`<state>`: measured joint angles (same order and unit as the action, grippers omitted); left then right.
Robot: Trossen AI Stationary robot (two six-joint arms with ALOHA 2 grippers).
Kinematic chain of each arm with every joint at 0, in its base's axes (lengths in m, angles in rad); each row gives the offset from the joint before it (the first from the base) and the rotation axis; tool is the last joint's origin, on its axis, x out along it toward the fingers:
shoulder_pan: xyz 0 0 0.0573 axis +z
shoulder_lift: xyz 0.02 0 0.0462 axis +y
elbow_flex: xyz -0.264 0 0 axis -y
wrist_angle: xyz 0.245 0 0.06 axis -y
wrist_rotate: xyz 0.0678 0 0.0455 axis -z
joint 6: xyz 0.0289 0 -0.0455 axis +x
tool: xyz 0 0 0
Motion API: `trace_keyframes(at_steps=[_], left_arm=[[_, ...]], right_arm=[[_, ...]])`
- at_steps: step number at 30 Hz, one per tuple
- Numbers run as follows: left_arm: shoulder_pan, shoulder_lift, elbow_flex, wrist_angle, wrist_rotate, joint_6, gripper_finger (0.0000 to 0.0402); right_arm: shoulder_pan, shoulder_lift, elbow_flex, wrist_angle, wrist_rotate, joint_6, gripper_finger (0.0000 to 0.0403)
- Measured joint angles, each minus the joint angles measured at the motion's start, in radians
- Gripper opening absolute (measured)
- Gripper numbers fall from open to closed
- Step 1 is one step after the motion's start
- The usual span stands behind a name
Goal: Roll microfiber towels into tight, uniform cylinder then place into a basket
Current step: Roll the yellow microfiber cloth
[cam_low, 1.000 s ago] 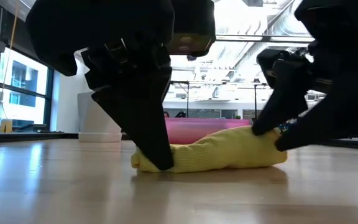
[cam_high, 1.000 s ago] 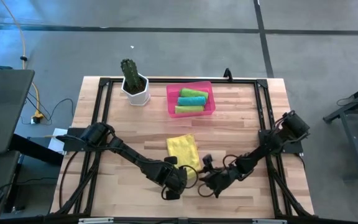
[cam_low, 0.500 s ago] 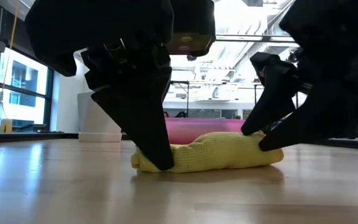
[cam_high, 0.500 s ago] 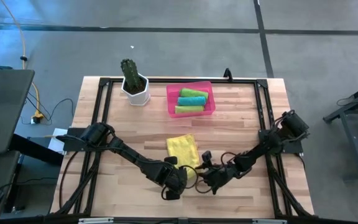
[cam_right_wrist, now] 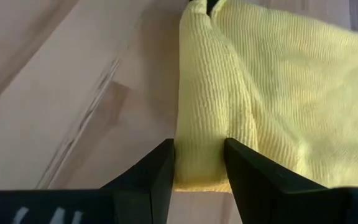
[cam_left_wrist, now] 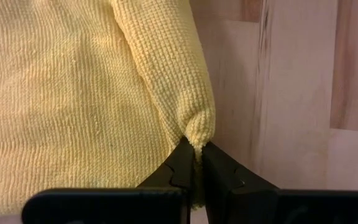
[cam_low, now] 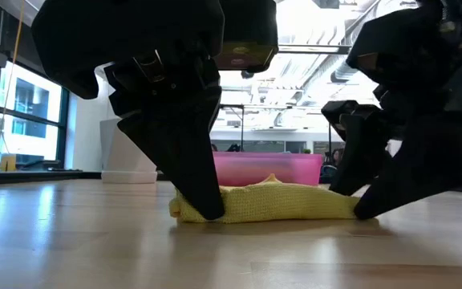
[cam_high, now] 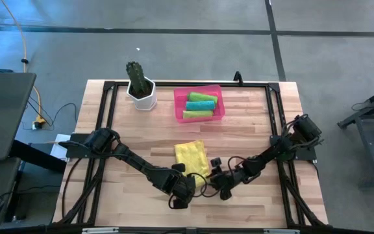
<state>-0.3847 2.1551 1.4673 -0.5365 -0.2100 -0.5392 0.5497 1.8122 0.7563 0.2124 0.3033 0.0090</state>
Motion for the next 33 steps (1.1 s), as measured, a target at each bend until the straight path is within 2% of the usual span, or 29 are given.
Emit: trace_keyframes(at_steps=[7,11,14,16,23,28,33], left_arm=[[-0.001,0.000,0.000,0.019,0.000,0.000,0.0008],[-0.005,-0.007,0.000,0.026,0.008,-0.035,0.0008],[-0.003,-0.019,-0.002,0.028,0.055,-0.122,0.0008],[-0.002,-0.026,-0.003,0.029,0.092,-0.182,0.0008],[-0.003,-0.037,-0.003,0.037,0.132,-0.328,0.0008],[0.000,-0.038,-0.003,0.038,0.136,-0.436,0.0008],[0.021,-0.039,-0.002,0.044,0.233,-0.522,0.0008]], right_arm=[[-0.013,-0.002,0.002,-0.042,-0.004,0.180,0.0114],[-0.025,-0.004,0.002,-0.046,-0.017,0.283,0.0069],[-0.028,-0.004,0.002,-0.047,-0.044,0.343,0.0022],[-0.027,-0.003,0.003,-0.040,-0.080,0.366,0.0008],[-0.048,-0.001,-0.001,0.025,-0.248,0.532,0.0007],[-0.079,0.000,-0.001,0.028,-0.289,0.675,0.0004],[-0.111,0.001,-0.002,0.043,-0.377,0.776,0.0004]])
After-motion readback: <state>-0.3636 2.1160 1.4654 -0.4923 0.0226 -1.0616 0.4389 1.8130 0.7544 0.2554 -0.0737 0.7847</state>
